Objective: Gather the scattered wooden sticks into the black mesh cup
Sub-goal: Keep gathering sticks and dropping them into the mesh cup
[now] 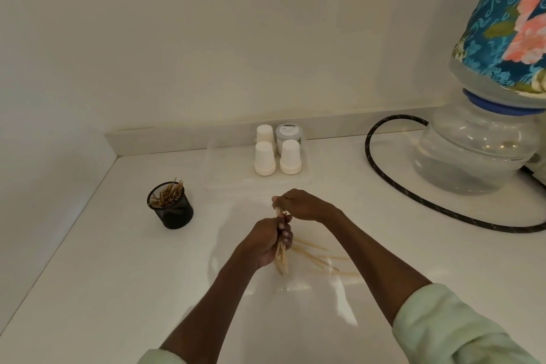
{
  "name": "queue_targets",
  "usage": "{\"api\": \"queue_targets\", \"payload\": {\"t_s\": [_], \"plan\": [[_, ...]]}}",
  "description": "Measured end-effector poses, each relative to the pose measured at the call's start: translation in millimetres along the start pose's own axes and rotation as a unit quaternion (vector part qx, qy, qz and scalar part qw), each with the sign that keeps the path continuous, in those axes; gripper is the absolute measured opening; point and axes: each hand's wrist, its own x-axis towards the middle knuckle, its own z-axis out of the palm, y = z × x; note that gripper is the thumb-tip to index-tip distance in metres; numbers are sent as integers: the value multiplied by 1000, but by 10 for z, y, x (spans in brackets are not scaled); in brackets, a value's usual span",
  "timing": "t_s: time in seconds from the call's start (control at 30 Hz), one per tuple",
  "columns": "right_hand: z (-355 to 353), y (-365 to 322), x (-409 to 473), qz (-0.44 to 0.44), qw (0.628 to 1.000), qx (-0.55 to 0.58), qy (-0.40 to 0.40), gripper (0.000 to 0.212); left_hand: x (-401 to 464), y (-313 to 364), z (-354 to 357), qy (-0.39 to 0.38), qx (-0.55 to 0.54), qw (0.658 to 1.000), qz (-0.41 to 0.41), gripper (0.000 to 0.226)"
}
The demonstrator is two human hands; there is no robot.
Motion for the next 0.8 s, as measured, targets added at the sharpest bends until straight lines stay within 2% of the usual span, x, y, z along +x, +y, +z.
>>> {"api": "queue_targets", "payload": {"t_s": [0.13,0.2,0.27,0.37,0.47,0.53,0.67,0.8], "plan": [[47,26,4,-22,999,-13,-19,39,37,-17,-61,13,-48,999,-2,32],[15,105,6,-36,998,-40,17,33,65,-26,-130,34,-61,998,2,32],[-29,234,21,-29,990,-125,56,24,89,-25,-203,70,-58,996,11,32],[-32,399,19,8,974,-220,44,56,113,-19,-317,135,-14,990,37,35],[87,464,58,-17,953,-304,-11,76,132,-34,-430,188,26,980,56,34],[202,472,99,-37,937,-346,-29,75,126,-50,-490,203,31,977,60,32],[453,490,170,-26,931,-364,-5,54,86,-93,-617,209,3,977,51,30],[730,485,85,-61,926,-370,38,81,53,-113,-741,220,-28,974,53,29]]}}
